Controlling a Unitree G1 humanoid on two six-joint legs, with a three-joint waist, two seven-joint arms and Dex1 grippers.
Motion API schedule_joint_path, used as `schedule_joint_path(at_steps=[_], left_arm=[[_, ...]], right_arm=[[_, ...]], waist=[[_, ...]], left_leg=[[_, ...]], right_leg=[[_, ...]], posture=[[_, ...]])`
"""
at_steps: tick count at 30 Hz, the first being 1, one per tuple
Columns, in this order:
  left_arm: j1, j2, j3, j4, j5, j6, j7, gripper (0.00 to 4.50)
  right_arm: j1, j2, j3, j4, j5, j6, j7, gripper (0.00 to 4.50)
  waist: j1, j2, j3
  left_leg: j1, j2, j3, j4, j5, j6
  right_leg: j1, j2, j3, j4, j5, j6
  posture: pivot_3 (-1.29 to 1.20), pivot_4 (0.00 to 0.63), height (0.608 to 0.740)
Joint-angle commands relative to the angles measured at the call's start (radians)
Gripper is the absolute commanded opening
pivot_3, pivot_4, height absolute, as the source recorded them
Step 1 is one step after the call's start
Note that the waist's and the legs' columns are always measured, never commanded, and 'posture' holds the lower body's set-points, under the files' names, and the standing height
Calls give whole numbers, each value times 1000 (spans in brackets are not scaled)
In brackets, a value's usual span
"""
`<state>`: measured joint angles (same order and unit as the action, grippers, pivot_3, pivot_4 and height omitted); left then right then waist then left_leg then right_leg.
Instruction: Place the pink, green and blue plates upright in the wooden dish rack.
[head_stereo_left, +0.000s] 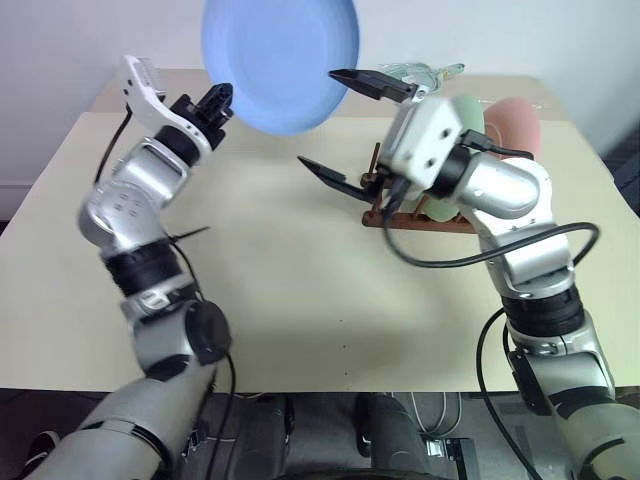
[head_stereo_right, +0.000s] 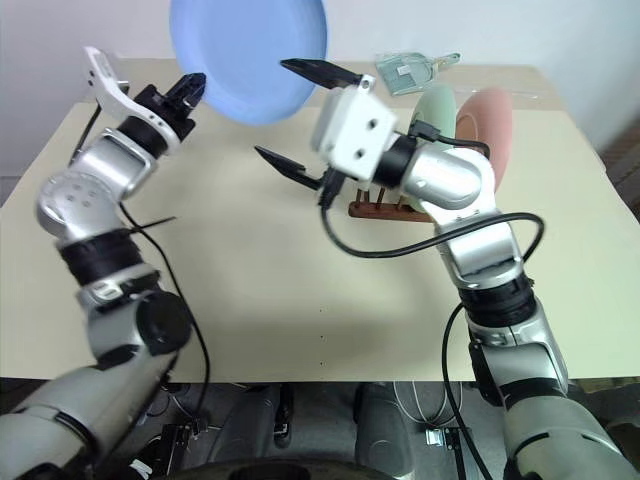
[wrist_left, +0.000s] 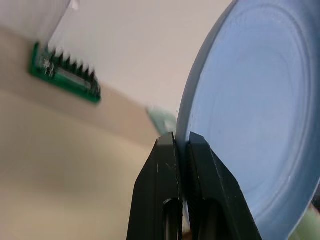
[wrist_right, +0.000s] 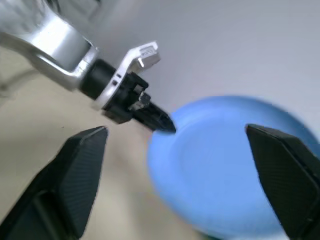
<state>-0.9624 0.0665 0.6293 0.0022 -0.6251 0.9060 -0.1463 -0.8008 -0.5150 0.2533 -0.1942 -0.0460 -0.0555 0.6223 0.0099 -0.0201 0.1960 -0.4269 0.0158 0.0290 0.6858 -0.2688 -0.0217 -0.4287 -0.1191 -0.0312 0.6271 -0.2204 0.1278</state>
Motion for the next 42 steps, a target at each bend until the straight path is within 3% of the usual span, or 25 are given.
schedule_joint_path(at_steps=[1, 6, 13, 16, 23, 32, 36, 42], left_arm=[[4, -61, -41, -152, -64, -64, 80, 40], [9, -149, -88, -219, -137, -50, 194, 40], [10, -127, -127, -220, -206, -55, 256, 40], [19, -115, -161, -221, -210, -64, 251, 0], [32, -112, -194, -216, -257, -67, 268, 0], [61, -128, -233, -192, -315, -72, 249, 0], [65, -114, -232, -190, -379, -65, 221, 1460], [70, -70, -228, -197, -455, -81, 189, 4469]], right_arm=[[-19, -30, 22, 92, -233, -186, -129, 4500], [-72, -55, 4, 230, -450, -267, -313, 4500], [-114, -57, 11, 306, -569, -313, -420, 4500], [-109, -44, 13, 322, -551, -316, -404, 3731], [-110, -43, 12, 332, -583, -306, -416, 225], [-108, -60, -9, 332, -580, -298, -406, 103], [-112, -64, -12, 336, -581, -293, -401, 0], [-113, -67, -23, 340, -576, -289, -393, 0]], waist=[[1, 0, 0], [1, 0, 0], [-6, 0, 0], [-6, 0, 0], [0, 0, 0], [-1, 0, 0], [3, 0, 0], [-5, 0, 0]], left_leg=[[0, 0, 0, 0, 0, 0], [1, 0, 0, 0, 1, -1], [1, 0, 0, -1, 1, -1], [1, 0, 0, -1, 1, -1], [1, 0, -1, -1, 1, -1], [1, 0, -1, -1, 1, -1], [1, 0, -1, -1, 1, -1], [1, 0, -1, -2, 1, -1]], right_leg=[[0, 0, 0, 0, 0, 0], [0, 0, 0, -1, 0, 0], [0, 1, 0, -1, 0, 0], [0, 1, 0, -1, 0, 0], [2, 1, 0, -6, 0, 0], [2, 1, 0, -6, 0, 0], [2, 1, 0, -7, 0, 0], [2, 1, 0, -7, 0, -1]], posture=[[0, 150, 724], [0, 150, 724], [0, 150, 724], [0, 150, 724], [0, 150, 724], [0, 150, 724], [0, 150, 724], [0, 150, 724]])
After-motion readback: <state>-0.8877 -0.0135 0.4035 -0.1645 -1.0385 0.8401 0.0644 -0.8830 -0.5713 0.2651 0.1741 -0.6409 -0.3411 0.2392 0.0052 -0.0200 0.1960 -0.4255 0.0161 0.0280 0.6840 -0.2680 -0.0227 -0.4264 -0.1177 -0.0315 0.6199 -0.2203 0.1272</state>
